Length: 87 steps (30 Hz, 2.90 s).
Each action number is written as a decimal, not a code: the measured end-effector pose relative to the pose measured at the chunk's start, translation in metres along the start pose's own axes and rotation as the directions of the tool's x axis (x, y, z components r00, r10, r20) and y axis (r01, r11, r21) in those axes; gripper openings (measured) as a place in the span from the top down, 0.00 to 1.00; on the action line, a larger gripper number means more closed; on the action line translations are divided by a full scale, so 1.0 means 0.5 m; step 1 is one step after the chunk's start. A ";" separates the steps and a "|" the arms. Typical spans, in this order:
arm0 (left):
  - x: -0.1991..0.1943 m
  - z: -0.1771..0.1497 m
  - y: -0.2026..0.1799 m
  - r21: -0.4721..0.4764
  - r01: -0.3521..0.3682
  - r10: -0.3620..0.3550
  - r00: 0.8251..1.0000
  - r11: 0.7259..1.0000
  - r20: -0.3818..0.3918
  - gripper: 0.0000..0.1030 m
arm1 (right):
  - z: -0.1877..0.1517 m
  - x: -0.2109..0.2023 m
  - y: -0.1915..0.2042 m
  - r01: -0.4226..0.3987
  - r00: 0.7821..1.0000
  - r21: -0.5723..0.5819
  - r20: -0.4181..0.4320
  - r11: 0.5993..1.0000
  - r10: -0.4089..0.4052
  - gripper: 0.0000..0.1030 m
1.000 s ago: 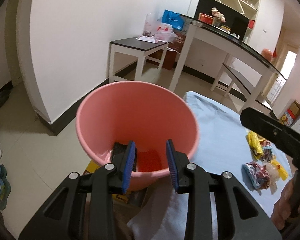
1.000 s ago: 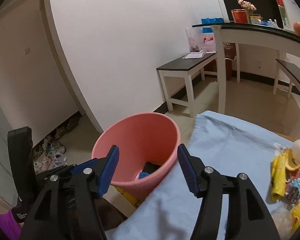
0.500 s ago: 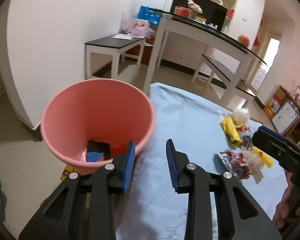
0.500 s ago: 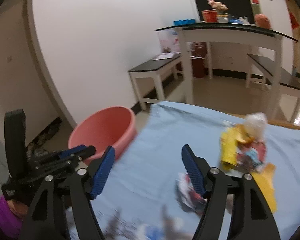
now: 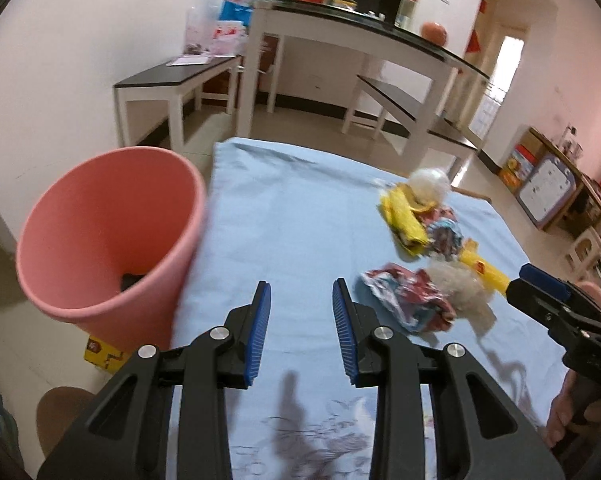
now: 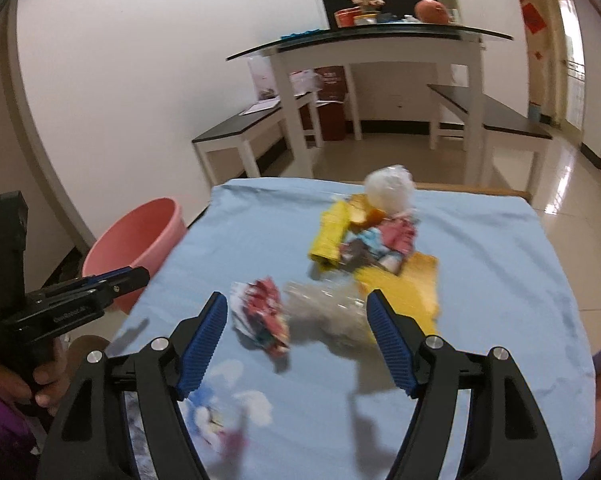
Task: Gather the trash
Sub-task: 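Return both tools over the remaining trash on the table, then grasp the crumpled red-and-white wrapper with the left tool while the right tool grasps the yellow foam net, then carry the wrapper and yellow net with both tools over the pink bucket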
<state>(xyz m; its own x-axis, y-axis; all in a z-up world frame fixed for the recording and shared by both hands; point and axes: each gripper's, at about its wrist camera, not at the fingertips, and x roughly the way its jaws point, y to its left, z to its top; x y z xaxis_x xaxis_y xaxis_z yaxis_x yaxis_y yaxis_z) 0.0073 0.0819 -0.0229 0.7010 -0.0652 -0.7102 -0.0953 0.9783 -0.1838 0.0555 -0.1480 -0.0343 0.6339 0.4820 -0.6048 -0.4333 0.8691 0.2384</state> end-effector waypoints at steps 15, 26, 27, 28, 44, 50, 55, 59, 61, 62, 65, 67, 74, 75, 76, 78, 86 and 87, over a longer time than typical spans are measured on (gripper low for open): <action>0.080 -0.024 -0.108 0.097 0.063 -0.052 0.992 0.993 -0.113 0.69 | -0.028 -0.026 -0.086 0.022 1.000 0.080 0.009 0.997 -0.022 0.33; 0.144 -0.029 -0.120 0.078 0.062 -0.047 0.981 0.995 -0.188 0.69 | -0.037 -0.019 -0.115 0.018 1.000 0.111 0.001 0.994 -0.018 0.34; 0.147 -0.029 -0.121 0.074 0.063 -0.048 0.981 0.995 -0.189 0.69 | -0.037 -0.018 -0.116 0.016 1.000 0.114 -0.001 0.993 -0.016 0.34; 0.150 -0.028 -0.122 0.071 0.064 -0.049 0.981 0.995 -0.190 0.69 | -0.038 -0.017 -0.117 0.015 1.000 0.116 -0.001 0.993 -0.014 0.34; 0.121 -0.021 -0.137 0.116 0.079 -0.066 0.992 0.990 -0.112 0.97 | -0.042 -0.004 -0.119 0.006 1.000 0.118 -0.019 0.993 -0.004 0.34; 0.092 -0.018 -0.124 0.119 0.067 -0.059 0.996 0.991 -0.073 0.97 | -0.036 0.000 -0.117 0.004 1.000 0.120 -0.021 0.993 -0.001 0.38; 0.071 -0.015 -0.106 0.106 0.053 -0.048 0.998 0.993 -0.047 0.97 | -0.034 0.007 -0.117 0.017 0.999 0.124 -0.038 0.992 -0.013 0.49; 0.059 -0.014 -0.098 0.095 0.052 -0.049 0.998 0.994 -0.033 0.97 | -0.036 0.013 -0.120 0.027 0.998 0.139 -0.062 0.990 -0.019 0.73; 0.054 -0.015 -0.095 0.093 0.052 -0.049 0.998 0.994 -0.028 0.97 | -0.038 0.014 -0.121 0.036 0.997 0.143 -0.073 0.989 -0.025 0.81; 0.052 -0.015 -0.094 0.091 0.053 -0.051 0.998 0.994 -0.026 0.97 | -0.039 0.014 -0.122 0.037 0.997 0.145 -0.076 0.989 -0.026 0.83; 0.045 -0.017 -0.093 0.093 0.054 -0.053 0.998 0.994 -0.016 0.97 | -0.041 0.005 -0.124 0.047 0.997 0.150 -0.068 0.987 -0.038 0.86; 0.039 -0.018 -0.093 0.093 0.055 -0.054 0.999 0.994 -0.008 0.97 | -0.040 -0.004 -0.125 0.048 0.998 0.154 -0.055 0.987 -0.040 0.87; 0.013 -0.010 -0.080 0.082 0.053 -0.056 0.998 0.995 0.033 0.97 | -0.012 -0.045 -0.115 0.030 0.999 0.154 0.013 0.988 -0.032 0.87; 0.008 -0.009 -0.076 0.080 0.049 -0.053 0.998 0.996 0.042 0.97 | -0.008 -0.049 -0.111 0.027 0.999 0.149 0.021 0.989 -0.030 0.87; 0.005 -0.008 -0.074 0.077 0.046 -0.050 0.998 0.996 0.048 0.97 | -0.003 -0.053 -0.105 0.022 0.999 0.143 0.028 0.989 -0.026 0.87; -0.003 -0.006 -0.068 0.072 0.040 -0.044 0.997 0.997 0.060 0.97 | 0.003 -0.056 -0.096 0.012 0.999 0.134 0.039 0.991 -0.018 0.87; -0.045 0.006 -0.007 0.018 -0.004 0.002 0.992 1.000 0.124 0.97 | 0.046 -0.030 -0.008 -0.066 0.997 0.052 0.045 0.996 0.063 0.87; -0.050 0.007 0.007 0.004 -0.010 0.010 0.991 1.000 0.132 0.97 | 0.050 -0.024 0.005 -0.077 0.996 0.039 0.042 0.996 0.075 0.87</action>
<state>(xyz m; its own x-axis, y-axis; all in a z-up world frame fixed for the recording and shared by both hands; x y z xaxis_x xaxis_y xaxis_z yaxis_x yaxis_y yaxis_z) -0.0079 0.0875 -0.0033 0.7870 -0.0292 -0.6163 -0.0998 0.9797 -0.1740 0.0632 -0.1487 -0.0074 0.6261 0.5504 -0.5523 -0.4552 0.8331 0.3141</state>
